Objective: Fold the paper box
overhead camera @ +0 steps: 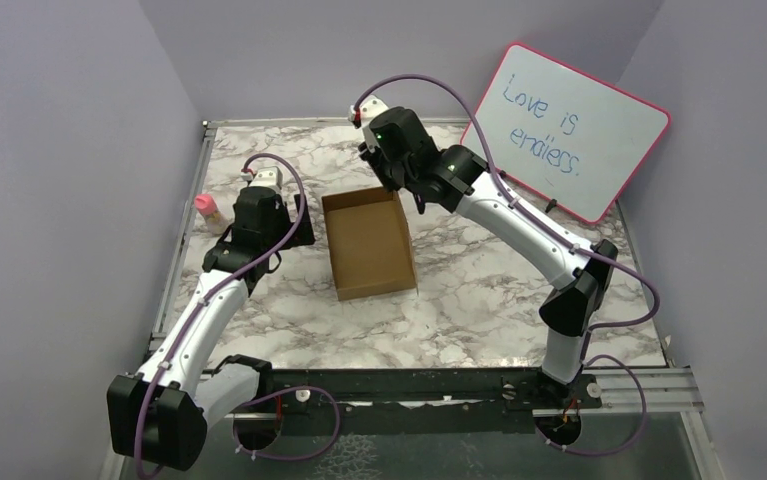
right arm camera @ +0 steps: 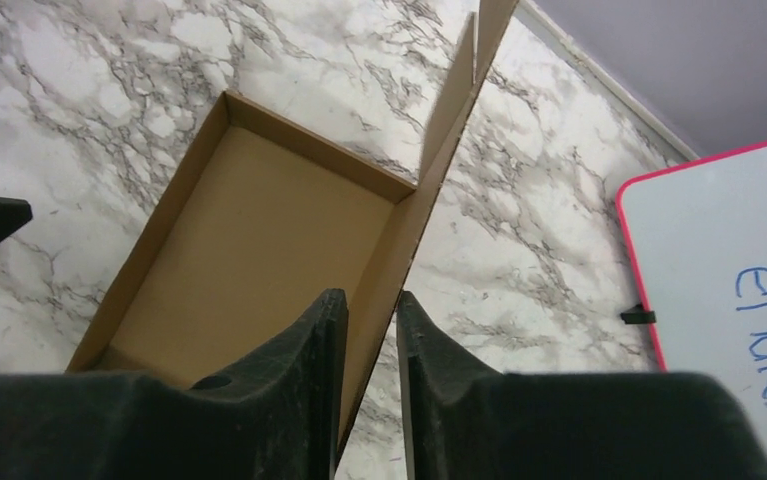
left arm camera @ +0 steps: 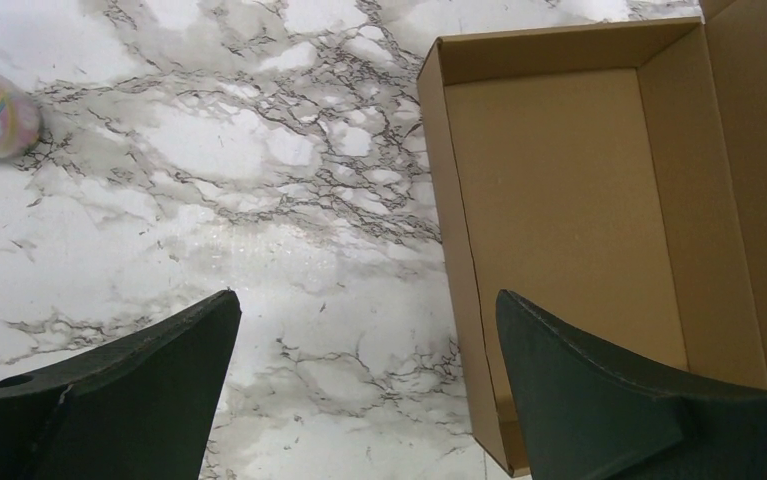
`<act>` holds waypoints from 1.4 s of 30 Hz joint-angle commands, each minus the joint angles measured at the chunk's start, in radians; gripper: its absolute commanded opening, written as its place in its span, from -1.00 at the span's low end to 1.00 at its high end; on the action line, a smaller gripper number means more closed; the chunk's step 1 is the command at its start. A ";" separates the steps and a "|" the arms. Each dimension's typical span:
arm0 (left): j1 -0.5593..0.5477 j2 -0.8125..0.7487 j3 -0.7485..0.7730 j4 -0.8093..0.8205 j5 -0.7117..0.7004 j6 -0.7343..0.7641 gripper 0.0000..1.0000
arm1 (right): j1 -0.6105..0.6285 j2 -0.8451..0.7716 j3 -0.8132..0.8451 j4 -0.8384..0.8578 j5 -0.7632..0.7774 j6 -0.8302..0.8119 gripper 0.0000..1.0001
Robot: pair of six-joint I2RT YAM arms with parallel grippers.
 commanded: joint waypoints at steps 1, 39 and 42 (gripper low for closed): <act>-0.005 -0.026 -0.005 0.002 -0.012 0.009 0.98 | 0.008 0.002 0.043 -0.044 0.029 -0.057 -0.50; -0.005 -0.110 -0.012 0.000 0.072 0.066 0.98 | -0.245 0.033 0.118 -0.038 -0.931 -0.893 -0.99; -0.005 -0.115 -0.012 -0.001 0.078 0.076 0.98 | -0.256 0.056 0.132 -0.046 -0.962 -0.920 -0.99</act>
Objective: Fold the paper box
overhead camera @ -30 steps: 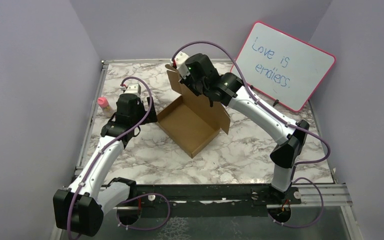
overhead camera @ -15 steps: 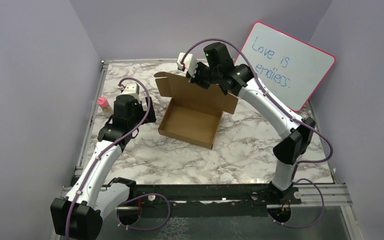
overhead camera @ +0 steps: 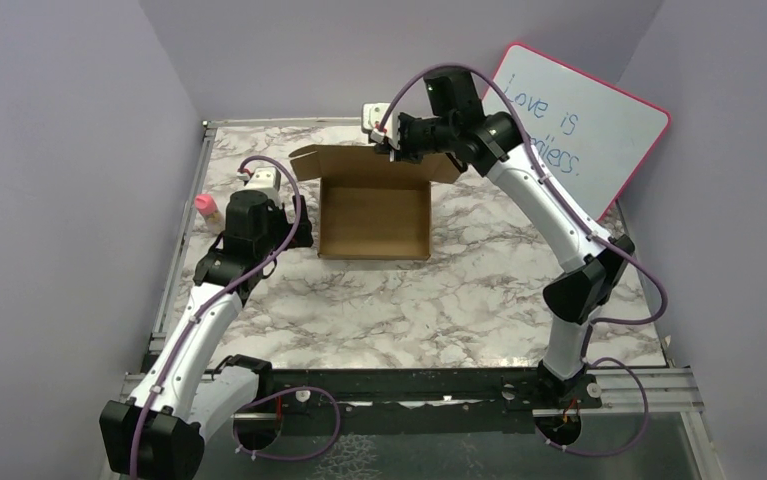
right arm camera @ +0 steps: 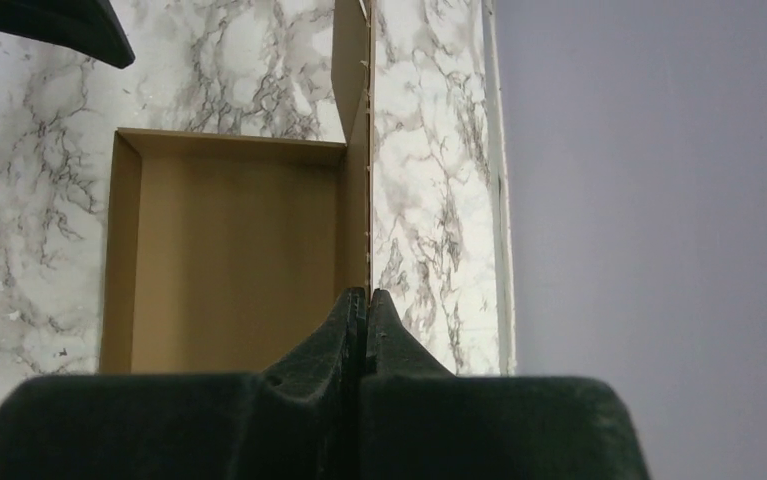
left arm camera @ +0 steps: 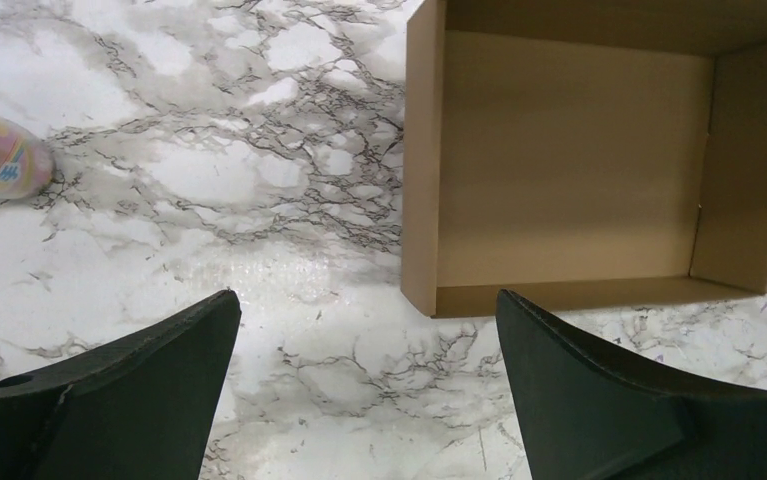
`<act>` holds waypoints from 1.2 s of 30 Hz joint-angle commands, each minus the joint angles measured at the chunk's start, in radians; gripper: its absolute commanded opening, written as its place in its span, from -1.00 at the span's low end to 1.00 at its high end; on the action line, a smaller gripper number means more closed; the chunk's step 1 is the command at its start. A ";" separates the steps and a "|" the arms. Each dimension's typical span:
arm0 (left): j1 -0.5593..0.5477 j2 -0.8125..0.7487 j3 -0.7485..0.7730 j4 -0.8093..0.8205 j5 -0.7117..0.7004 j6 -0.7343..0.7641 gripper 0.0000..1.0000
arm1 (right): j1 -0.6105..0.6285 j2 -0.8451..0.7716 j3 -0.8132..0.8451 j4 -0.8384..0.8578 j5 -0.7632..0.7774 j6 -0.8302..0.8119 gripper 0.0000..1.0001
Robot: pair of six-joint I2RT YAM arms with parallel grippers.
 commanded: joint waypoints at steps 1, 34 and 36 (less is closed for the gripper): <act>-0.005 -0.028 -0.010 0.004 0.043 0.029 0.98 | -0.019 0.058 0.041 -0.035 -0.112 -0.082 -0.99; -0.002 -0.006 0.122 0.074 -0.057 0.208 0.98 | -0.158 -0.300 -0.451 0.299 0.046 0.076 0.37; -0.003 0.009 0.144 0.090 -0.048 0.219 0.98 | -0.188 -0.329 -0.490 0.320 0.047 0.087 0.41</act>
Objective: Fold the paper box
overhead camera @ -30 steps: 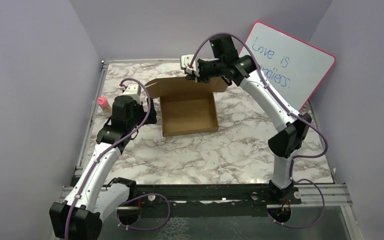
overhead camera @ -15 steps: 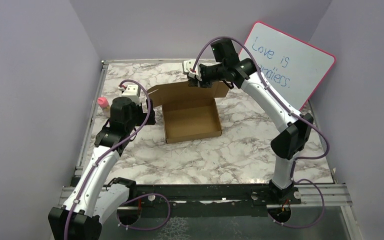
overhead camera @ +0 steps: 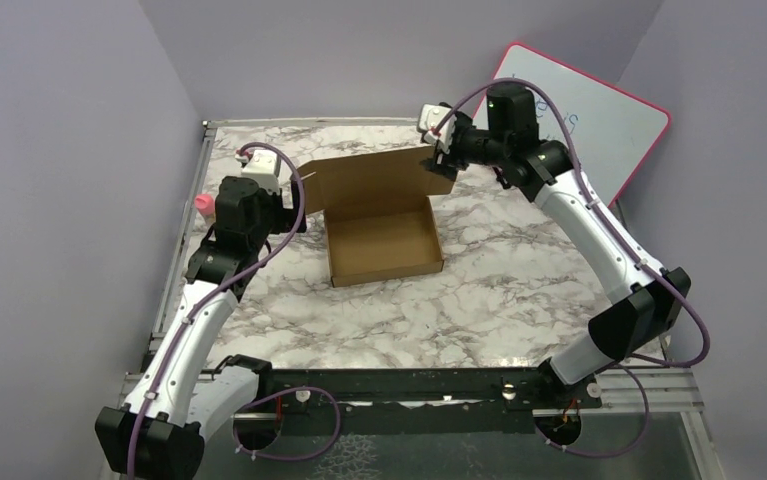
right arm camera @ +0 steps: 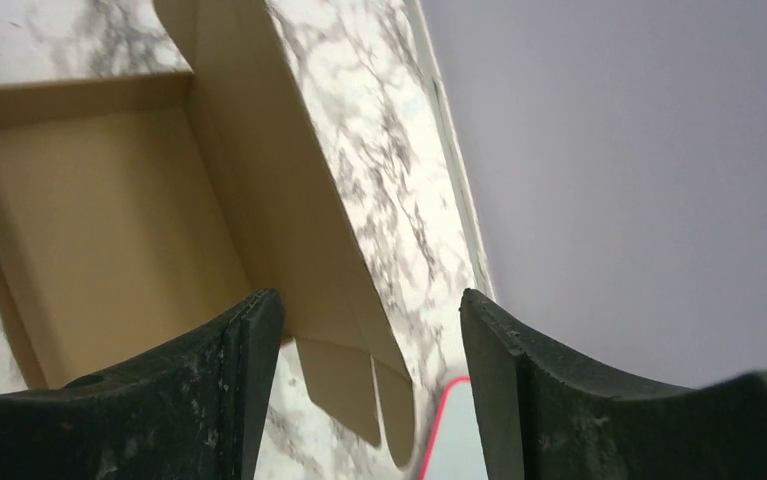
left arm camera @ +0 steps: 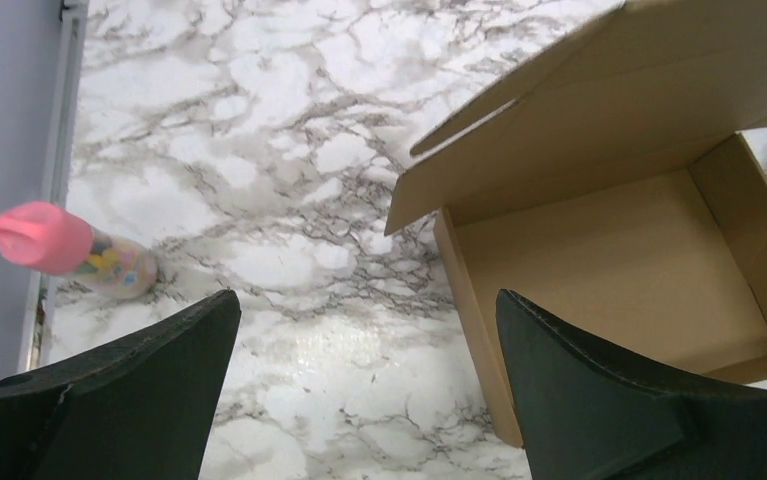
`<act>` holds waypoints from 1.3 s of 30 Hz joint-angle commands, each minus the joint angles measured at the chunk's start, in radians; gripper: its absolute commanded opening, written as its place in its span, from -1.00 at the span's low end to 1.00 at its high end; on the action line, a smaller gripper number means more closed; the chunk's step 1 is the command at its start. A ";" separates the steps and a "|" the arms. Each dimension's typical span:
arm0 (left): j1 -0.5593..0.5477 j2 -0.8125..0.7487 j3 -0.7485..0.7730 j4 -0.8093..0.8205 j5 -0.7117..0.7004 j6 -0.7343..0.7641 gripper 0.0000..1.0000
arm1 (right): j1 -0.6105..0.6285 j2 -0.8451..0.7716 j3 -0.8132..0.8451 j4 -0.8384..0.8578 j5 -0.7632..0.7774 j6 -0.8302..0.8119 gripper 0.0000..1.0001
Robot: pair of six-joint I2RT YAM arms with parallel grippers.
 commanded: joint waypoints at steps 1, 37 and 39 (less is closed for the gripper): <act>-0.002 0.031 0.072 0.066 -0.016 0.055 0.98 | -0.066 -0.067 -0.076 0.081 0.046 0.061 0.42; 0.229 0.467 0.440 -0.200 0.882 0.615 0.52 | -0.216 0.142 -0.056 -0.055 -0.143 -0.002 0.16; 0.258 0.482 0.447 -0.210 0.914 0.621 0.44 | -0.216 0.153 -0.049 -0.063 -0.142 -0.004 0.11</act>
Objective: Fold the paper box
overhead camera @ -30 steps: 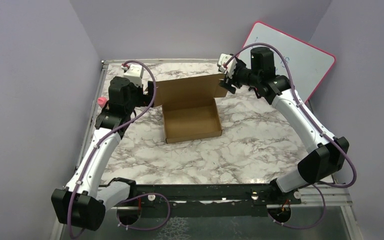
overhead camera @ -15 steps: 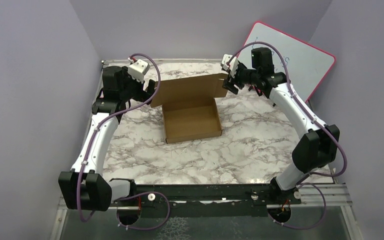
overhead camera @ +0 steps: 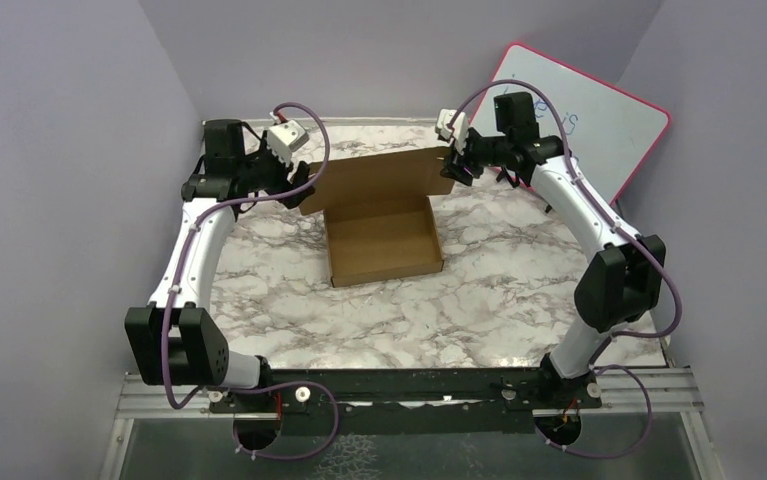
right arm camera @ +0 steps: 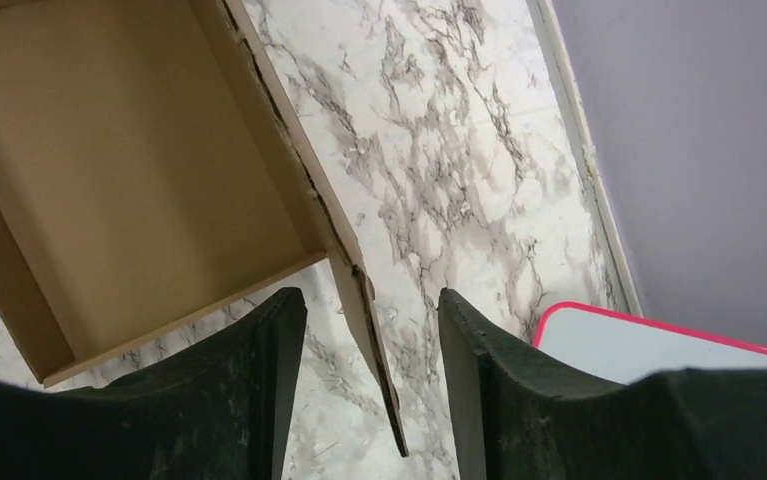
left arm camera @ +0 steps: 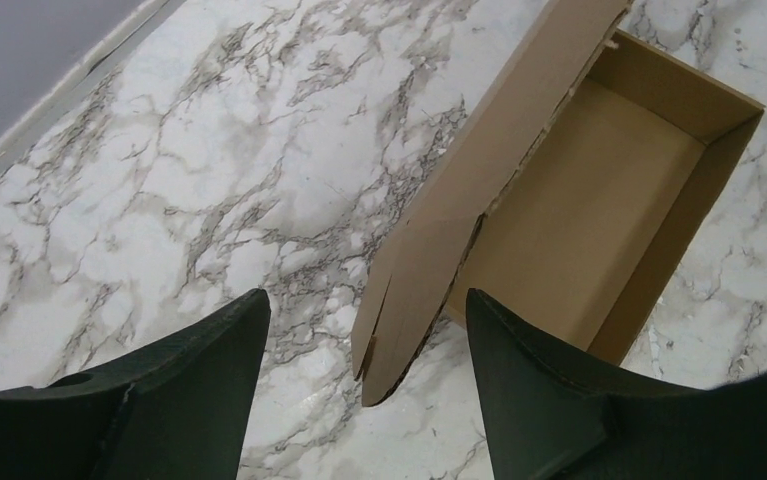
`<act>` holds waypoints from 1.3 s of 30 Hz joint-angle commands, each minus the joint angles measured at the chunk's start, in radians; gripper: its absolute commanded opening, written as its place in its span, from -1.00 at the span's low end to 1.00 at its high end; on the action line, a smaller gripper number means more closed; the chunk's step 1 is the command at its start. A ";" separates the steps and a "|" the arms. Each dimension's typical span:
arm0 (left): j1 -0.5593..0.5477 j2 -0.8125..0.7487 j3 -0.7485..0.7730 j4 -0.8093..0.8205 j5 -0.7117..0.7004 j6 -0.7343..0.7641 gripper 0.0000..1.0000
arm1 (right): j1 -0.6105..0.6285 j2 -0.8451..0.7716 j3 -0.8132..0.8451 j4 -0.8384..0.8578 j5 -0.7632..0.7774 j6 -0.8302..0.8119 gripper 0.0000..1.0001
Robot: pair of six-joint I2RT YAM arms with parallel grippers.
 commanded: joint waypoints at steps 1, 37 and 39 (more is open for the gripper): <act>0.049 0.034 0.047 -0.060 0.167 0.060 0.39 | -0.006 0.029 0.047 -0.050 -0.040 -0.018 0.11; 0.048 0.042 0.006 0.019 0.205 -0.080 -0.59 | -0.005 0.032 0.079 -0.090 -0.074 0.107 -0.89; 0.033 0.030 -0.006 0.036 0.157 -0.109 -0.60 | -0.005 0.034 0.084 -0.089 -0.060 0.143 -0.91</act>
